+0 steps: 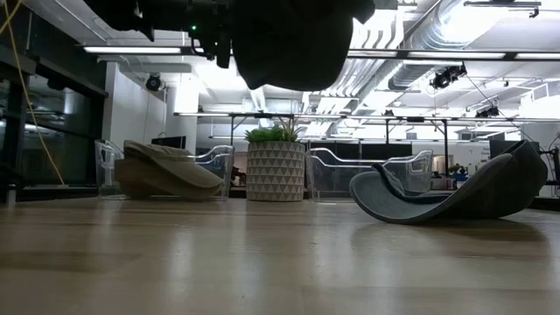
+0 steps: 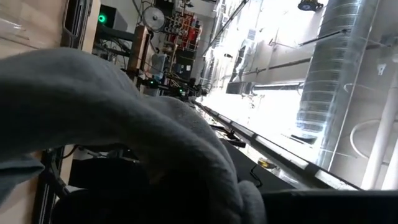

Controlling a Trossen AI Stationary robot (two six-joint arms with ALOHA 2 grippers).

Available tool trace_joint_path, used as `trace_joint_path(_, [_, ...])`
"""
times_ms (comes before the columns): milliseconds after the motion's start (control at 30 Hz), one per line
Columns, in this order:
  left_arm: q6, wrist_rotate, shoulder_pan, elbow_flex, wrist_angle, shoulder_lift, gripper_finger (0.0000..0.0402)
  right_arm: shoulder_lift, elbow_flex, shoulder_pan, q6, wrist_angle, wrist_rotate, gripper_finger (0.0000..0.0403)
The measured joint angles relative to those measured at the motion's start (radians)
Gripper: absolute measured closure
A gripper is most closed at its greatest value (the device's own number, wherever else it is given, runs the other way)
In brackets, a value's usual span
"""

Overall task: Pick & Place hat
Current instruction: Put the left blue cap into the right transparent bin

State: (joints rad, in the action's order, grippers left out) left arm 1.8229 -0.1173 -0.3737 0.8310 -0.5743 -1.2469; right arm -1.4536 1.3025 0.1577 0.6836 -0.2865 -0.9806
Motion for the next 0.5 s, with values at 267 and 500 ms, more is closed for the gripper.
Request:
trace_joint_path(267, [-0.077, -0.001, -0.011, 0.0, -0.042, 0.0, 0.0401, 0.003, 0.0, 0.0, -0.145, 0.0, 0.084, 0.0233])
trace_joint_path(500, [-0.111, -0.031, -0.058, 0.0, -0.06, 0.0, 0.0401, 0.003, 0.0, -0.001, -0.288, 0.0, 0.149, 0.0202])
